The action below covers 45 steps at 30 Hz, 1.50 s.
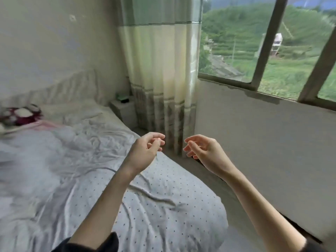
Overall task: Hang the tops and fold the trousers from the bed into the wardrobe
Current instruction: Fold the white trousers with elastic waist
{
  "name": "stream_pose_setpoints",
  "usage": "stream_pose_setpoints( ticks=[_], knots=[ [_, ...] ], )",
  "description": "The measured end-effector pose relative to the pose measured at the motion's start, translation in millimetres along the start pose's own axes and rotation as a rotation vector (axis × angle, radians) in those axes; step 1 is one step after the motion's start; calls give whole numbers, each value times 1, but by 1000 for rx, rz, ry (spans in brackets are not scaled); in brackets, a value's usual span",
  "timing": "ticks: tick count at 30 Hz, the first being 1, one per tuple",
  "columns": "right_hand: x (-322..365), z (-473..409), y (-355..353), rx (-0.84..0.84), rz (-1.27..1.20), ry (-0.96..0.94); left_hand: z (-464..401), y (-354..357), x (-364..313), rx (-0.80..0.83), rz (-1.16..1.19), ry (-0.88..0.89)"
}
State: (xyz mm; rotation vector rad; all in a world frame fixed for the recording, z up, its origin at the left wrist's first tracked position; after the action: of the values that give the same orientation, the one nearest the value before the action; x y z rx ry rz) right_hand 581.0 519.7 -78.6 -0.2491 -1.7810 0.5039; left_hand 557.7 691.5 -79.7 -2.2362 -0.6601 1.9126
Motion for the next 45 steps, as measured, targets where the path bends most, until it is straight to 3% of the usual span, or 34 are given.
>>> stream_pose_setpoints(
  ticks=[9, 19, 28, 33, 38, 42, 45],
  knots=[
    [80, -18, 270, 651, -55, -225, 97, -205, 134, -531, -63, -365],
    [151, 90, 509, 1051, -20, -420, 255, -363, 250, -787, -63, -641],
    [143, 123, 718, 1090, 208, -252, 317, -504, 412, -722, -36, -883],
    [126, 95, 796, 928, 488, -207, 313, -537, 482, -636, -35, -941],
    [105, 58, 864, 792, 576, -157, 288, -568, 550, -602, -90, -946],
    [59, 28, 898, 712, 555, 110, 249, -590, 592, -582, -195, -900],
    [40, 11, 910, 634, 399, 334, 218, -596, 615, -537, -242, -896]
  ],
)
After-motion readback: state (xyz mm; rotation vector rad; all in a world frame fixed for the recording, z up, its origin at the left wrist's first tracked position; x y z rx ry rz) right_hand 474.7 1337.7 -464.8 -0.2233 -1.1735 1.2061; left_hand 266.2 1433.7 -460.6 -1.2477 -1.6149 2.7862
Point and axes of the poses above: each hand's wrist, its own z-axis away from the middle knuckle, its own y-axis out of the palm, x = y × z, the point moved 9 cm from there along -z, towards the middle knuckle, and after that the axes turned 4 degrees about -x, right-handed, at the moved point
